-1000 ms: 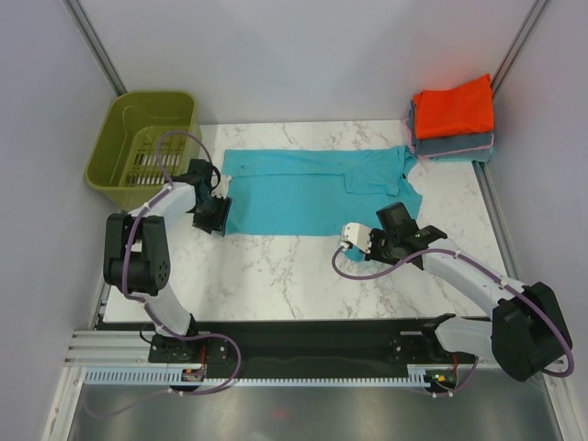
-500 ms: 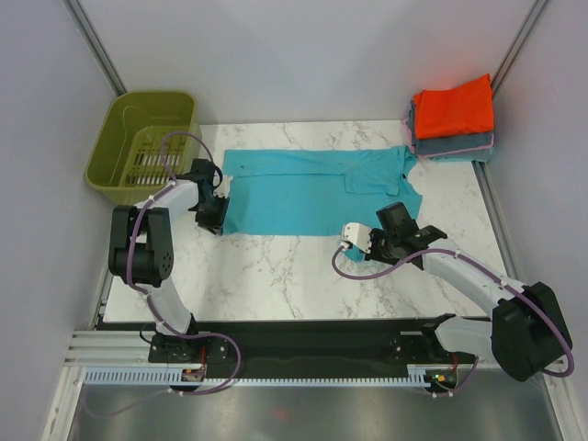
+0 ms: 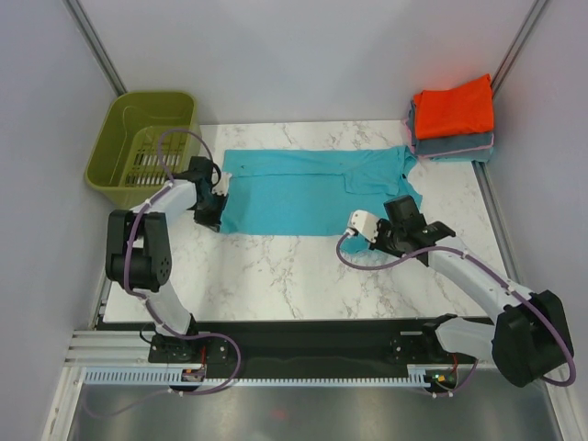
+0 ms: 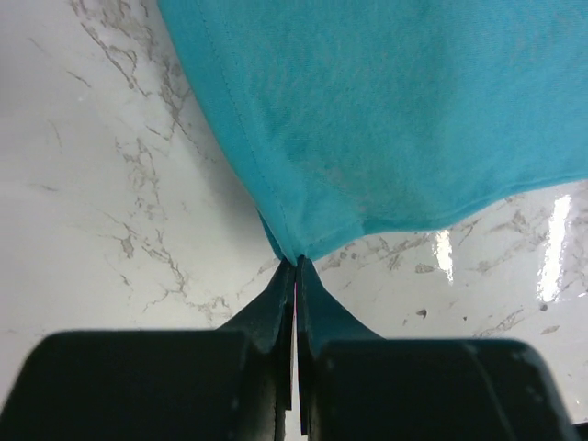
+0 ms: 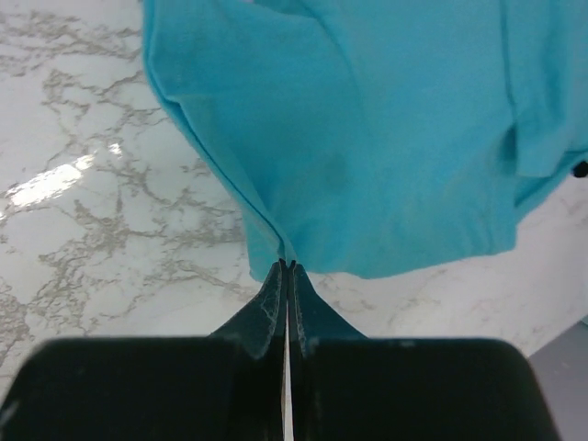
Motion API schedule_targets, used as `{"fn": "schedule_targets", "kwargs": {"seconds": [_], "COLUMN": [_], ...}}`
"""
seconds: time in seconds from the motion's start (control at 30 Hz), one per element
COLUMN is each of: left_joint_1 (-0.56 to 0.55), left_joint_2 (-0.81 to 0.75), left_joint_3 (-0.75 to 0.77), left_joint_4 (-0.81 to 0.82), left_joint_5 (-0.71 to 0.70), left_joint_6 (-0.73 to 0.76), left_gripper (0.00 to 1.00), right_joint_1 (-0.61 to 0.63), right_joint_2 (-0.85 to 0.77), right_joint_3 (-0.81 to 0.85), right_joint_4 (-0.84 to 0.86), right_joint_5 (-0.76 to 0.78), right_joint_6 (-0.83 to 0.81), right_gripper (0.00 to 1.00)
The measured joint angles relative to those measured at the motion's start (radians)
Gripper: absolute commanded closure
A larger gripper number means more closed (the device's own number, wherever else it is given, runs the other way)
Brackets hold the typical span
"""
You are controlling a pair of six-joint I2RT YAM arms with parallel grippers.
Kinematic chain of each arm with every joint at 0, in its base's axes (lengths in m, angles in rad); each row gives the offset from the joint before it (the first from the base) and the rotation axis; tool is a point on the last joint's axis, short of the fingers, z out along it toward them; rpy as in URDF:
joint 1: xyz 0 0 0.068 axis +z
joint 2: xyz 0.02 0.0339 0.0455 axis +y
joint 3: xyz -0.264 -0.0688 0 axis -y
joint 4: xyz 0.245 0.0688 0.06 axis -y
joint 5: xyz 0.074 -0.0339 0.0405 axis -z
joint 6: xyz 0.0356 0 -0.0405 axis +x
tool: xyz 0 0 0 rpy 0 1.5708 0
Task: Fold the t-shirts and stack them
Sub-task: Fold the tshirt
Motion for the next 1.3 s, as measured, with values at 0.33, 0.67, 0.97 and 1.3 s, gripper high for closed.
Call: {"fn": "schedule_targets", "kwargs": {"seconds": [0.33,0.67,0.97,1.3], "left_joint_1": [0.000,0.000,0.019,0.038], "left_joint_2": [-0.105,-0.093,0.064,0.382], "left_joint_3": [0.086,0.183,0.390,0.785], "left_joint_4": [-0.034,-0.070,-0.098,-0.143], "left_joint_5": [0.033,0.042,0.055,0.055], "left_joint_6": [0.035,0.071,0.077,0.074], "left_gripper": [0.98,0.98,0.98,0.98], "right_joint_1": [-0.097,-0.168,-0.188,-0.230], "right_joint_2": [-0.019,0.050,0.277,0.651], "right_joint_3": [0.229,0.343,0.533,0.815], "right_joint_4": [0.004,0.044,0.139,0.239], "right_joint_5": [0.039,0.058,0.076,0.095], "right_joint_6": [0.059,0.070,0.063,0.054], "right_gripper": [1.00,1.00,1.00,1.00]}}
